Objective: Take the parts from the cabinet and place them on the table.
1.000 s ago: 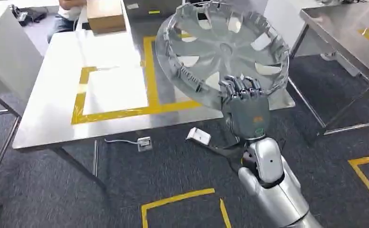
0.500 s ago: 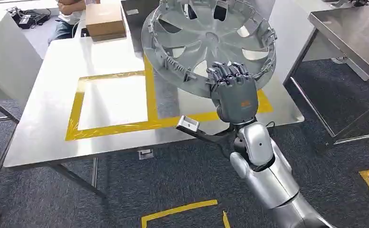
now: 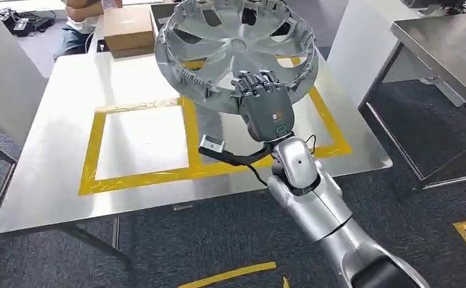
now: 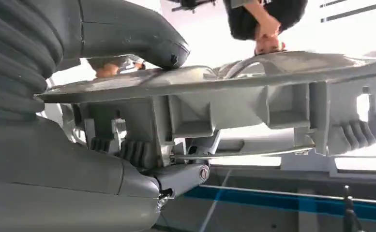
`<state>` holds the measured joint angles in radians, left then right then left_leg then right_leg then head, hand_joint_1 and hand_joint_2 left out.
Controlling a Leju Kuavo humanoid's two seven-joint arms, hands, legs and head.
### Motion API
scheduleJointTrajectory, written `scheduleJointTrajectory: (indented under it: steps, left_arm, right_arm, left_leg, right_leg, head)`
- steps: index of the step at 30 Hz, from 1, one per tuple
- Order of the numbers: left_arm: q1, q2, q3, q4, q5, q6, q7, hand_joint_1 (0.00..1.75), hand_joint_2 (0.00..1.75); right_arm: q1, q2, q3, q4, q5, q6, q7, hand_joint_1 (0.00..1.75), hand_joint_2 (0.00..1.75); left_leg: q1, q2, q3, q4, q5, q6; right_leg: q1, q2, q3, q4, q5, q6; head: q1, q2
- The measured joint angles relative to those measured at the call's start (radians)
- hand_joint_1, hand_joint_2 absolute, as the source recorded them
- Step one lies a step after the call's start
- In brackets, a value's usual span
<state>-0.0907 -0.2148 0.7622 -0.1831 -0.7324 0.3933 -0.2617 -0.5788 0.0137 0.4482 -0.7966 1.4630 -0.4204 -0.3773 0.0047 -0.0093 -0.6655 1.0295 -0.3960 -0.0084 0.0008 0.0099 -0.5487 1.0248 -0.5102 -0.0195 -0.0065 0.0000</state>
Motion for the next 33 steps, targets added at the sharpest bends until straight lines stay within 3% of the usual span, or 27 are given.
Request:
scheduleJointTrajectory:
  steps: [3, 4, 7, 9, 12, 14, 33]
  left_arm:
    - [-0.001, 0.0, -0.005, 0.0, 0.0, 0.003, 0.0, 0.0, 1.75]
    - [0.0, -0.001, -0.005, 0.0, 0.0, 0.003, 0.0, 0.0, 1.75]
    - [0.0, -0.002, -0.007, 0.0, 0.0, 0.003, 0.0, 0.0, 1.75]
    - [0.0, -0.002, -0.007, 0.0, 0.0, 0.003, 0.0, 0.0, 1.75]
    - [0.0, -0.002, -0.008, 0.0, 0.0, 0.003, 0.0, 0.0, 1.75]
    - [0.0, -0.002, -0.008, 0.0, 0.0, 0.004, 0.0, 0.0, 1.75]
    - [0.0, -0.002, -0.021, 0.0, 0.0, 0.004, 0.0, 0.0, 1.75]
  right_arm:
    - [-0.004, 0.002, 0.003, 0.013, 0.0, 0.0, 0.0, 1.75, 1.75]
    - [-0.008, 0.002, 0.004, 0.016, 0.0, 0.0, 0.0, 1.75, 1.75]
    - [-0.014, 0.003, 0.005, 0.026, 0.0, -0.001, 0.0, 1.75, 1.75]
    - [-0.016, 0.006, 0.005, 0.031, 0.0, -0.001, 0.0, 1.75, 1.75]
    - [-0.016, 0.008, 0.005, 0.033, 0.0, -0.001, 0.0, 1.75, 1.75]
    - [-0.016, 0.008, 0.005, 0.035, 0.0, -0.001, 0.0, 1.75, 1.75]
    - [-0.016, 0.008, 0.005, 0.037, 0.0, -0.001, 0.0, 1.75, 1.75]
  left_leg:
    - [0.0, -0.007, 0.0, 0.0, -0.006, 0.01]
    - [0.0, -0.008, 0.0, 0.0, -0.007, 0.011]
    - [-0.001, -0.009, 0.0, 0.0, -0.009, 0.014]
    - [-0.002, -0.009, 0.0, 0.0, -0.009, 0.017]
    - [-0.002, -0.008, 0.0, 0.0, -0.008, 0.019]
    - [-0.002, -0.008, 0.001, 0.0, -0.007, 0.019]
    - [0.0, -0.008, 0.003, -0.001, -0.003, 0.014]
  right_leg:
    - [0.0, -0.004, 0.009, -0.014, 0.0, -0.001]
    - [0.0, -0.004, 0.012, -0.019, -0.004, -0.006]
    - [0.001, -0.006, 0.015, -0.024, -0.004, -0.005]
    - [0.0, -0.006, 0.016, -0.026, -0.003, 0.001]
    - [-0.002, -0.006, 0.016, -0.029, -0.001, 0.028]
    - [-0.001, -0.006, 0.016, -0.029, 0.0, 0.03]
    - [0.001, -0.006, 0.015, -0.022, 0.0, 0.03]
  head:
    - [0.001, 0.0]
    - [0.001, 0.0]
    - [0.001, 0.0]
    - [0.001, 0.0]
    - [0.001, 0.0]
    - [0.0, 0.0]
    - [0.0, 0.0]
